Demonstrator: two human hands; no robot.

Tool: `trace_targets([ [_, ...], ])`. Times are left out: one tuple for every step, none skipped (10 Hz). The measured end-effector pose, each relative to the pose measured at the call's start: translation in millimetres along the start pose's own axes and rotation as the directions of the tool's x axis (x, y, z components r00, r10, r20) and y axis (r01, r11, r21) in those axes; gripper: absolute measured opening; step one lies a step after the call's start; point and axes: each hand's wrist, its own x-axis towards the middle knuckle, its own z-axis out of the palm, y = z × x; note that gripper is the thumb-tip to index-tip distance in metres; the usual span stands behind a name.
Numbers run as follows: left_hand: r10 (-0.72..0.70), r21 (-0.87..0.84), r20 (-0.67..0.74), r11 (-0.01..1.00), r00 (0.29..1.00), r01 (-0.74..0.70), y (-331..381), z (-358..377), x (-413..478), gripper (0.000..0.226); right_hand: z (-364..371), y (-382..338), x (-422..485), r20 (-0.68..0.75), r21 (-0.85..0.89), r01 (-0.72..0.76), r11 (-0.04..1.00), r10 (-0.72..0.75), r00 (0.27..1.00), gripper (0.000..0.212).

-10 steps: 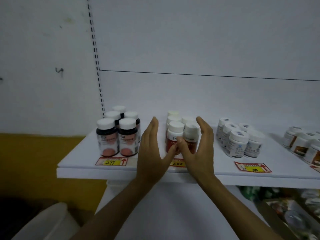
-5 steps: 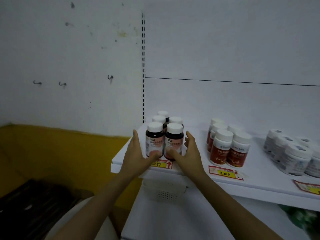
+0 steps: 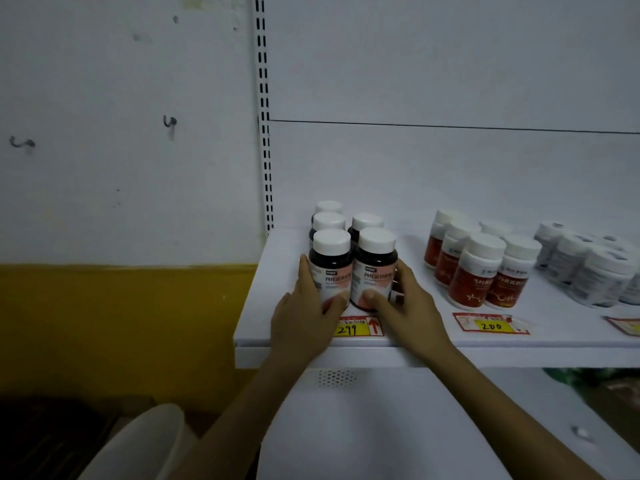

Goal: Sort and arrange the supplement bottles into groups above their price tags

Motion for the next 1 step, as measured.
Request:
trace_targets([
  [-0.016,-0.045,-0.088,0.999,0.996,0.012,5.5,-3.8,-3.4,0.098,4.3,-3.3,0.4,-0.068,-0.024,0.042,0.999,-0.043,0.997,0.073],
])
